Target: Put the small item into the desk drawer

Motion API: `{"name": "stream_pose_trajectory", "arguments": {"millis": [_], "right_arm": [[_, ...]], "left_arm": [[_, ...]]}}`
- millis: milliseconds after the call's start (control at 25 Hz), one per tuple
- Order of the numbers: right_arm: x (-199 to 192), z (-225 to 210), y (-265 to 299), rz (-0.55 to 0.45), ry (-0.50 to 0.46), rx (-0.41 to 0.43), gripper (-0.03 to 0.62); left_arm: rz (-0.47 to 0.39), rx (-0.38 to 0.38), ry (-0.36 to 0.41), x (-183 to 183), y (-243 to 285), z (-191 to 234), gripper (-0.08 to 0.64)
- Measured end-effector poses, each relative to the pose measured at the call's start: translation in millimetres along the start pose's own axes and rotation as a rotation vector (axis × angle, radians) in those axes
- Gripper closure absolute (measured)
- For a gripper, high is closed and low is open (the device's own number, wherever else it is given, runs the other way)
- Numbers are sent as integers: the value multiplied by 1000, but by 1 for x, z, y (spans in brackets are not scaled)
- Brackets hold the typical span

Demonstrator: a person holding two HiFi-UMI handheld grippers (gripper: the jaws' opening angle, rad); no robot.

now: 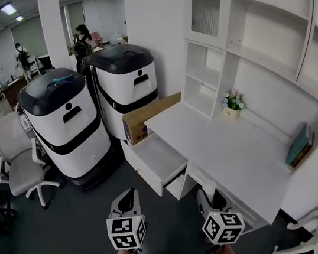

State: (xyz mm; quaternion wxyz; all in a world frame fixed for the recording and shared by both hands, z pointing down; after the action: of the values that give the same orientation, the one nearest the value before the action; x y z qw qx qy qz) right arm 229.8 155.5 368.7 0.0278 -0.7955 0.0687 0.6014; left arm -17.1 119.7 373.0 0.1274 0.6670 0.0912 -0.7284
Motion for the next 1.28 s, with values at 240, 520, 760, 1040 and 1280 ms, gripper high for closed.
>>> {"name": "stream_pose_trajectory", "arguments": {"millis": [240, 520, 760, 1040, 1280], "right_arm": [[-5, -8, 35, 7, -1, -29, 410], [4, 2, 107, -31, 1, -74, 410], [27, 29, 184, -61, -33, -74, 410], [28, 46, 265, -58, -39, -116, 410], [26, 39, 300, -62, -42, -181, 410]], "left_arm": [[-36, 35, -21, 0, 43, 20, 561], [-58, -38, -19, 13, 122, 51, 561], [-75, -71, -33, 40, 192, 93, 561], [-50, -108, -60, 42, 262, 144, 561], [1, -155, -79, 28, 306, 160, 561]]}}
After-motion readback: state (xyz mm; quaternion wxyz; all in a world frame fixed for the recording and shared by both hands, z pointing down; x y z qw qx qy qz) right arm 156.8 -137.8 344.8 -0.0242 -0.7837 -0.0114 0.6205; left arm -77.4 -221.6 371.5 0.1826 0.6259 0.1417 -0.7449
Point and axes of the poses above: the fingertips, and each gripper's own axes: y forward along the fingers, z to its left, x out of its top, the point moved 3 cm from there along -y, backward along the fingers, and after that the axes turned 12 degrees about -z, right-handed, at the moved point
